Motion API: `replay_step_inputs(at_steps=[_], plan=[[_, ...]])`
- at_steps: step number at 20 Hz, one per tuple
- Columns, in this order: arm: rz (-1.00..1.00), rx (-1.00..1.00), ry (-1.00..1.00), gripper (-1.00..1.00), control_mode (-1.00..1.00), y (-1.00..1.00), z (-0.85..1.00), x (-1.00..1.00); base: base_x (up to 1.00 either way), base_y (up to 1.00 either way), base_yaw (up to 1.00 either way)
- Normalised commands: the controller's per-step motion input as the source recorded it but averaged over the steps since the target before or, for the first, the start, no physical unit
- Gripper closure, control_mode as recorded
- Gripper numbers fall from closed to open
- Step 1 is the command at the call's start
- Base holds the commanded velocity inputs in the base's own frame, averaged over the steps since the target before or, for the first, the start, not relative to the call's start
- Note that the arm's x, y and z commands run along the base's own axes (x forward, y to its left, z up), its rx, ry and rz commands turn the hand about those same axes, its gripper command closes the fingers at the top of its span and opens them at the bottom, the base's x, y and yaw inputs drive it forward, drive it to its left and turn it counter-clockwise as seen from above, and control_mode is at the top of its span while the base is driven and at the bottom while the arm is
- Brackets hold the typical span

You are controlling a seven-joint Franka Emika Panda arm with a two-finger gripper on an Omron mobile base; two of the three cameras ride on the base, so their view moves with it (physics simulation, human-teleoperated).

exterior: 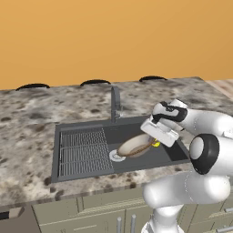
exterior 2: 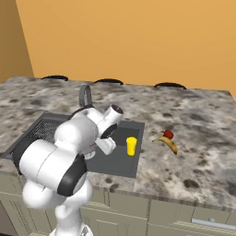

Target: Remove the bell pepper and banana from the sink. Then move the bowl and cup from the counter to the sink for washing.

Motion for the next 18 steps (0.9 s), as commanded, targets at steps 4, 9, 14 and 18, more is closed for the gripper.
replay_step_inputs(at_steps=[4, 9, 14, 18], plan=[[0.03, 0.02, 0.00, 1.00, -1.00, 0.07, -0.25, 0.17, 0.00, 0.00, 0.00], [0.02, 0.01, 0.00, 1.00, -1.00, 0.05, -0.22, 0.20, 0.00, 0.00, 0.00], [0.03, 0.02, 0.00, 1.00, -1.00, 0.08, -0.22, 0.20, 0.00, 0.00, 0.00], [0.04, 0.04, 0.00, 1.00, -1.00, 0.10, -0.21, 0.19, 0.00, 0.00, 0.00]])
